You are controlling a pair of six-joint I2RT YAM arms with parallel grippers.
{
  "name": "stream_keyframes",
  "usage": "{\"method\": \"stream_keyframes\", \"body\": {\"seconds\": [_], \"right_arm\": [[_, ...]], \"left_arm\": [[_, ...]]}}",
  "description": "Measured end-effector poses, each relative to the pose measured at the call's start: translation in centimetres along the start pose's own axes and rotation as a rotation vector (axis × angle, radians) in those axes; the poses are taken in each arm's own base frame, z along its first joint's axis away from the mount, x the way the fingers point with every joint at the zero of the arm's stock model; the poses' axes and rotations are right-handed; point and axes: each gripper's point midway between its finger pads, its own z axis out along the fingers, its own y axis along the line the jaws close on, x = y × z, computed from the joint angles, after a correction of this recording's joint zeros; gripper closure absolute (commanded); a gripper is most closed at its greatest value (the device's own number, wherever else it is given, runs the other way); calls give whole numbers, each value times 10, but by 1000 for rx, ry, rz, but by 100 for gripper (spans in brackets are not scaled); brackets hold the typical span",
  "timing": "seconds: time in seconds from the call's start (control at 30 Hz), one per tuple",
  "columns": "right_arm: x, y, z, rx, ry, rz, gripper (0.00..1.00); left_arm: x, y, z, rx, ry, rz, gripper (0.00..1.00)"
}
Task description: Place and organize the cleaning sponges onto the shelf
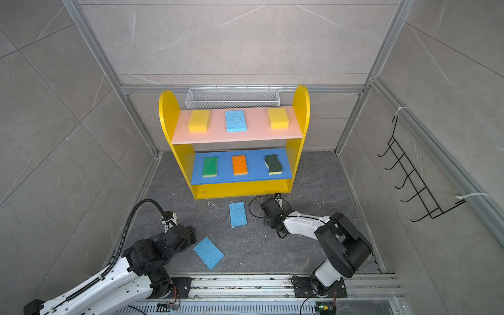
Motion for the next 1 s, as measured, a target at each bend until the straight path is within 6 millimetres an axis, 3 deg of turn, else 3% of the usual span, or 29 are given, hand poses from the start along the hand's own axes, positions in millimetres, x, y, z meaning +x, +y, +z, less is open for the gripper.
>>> {"method": "stream_keyframes", "body": {"seconds": [0.67, 1.0], "right_arm": [[1, -4, -7, -26, -46, -52, 36], [-20, 10, -9, -59, -106, -56, 36]], "left_arm": [[-5, -4, -4, 59, -36, 17, 17], [-8, -7, -1, 66, -63, 34, 16]]}}
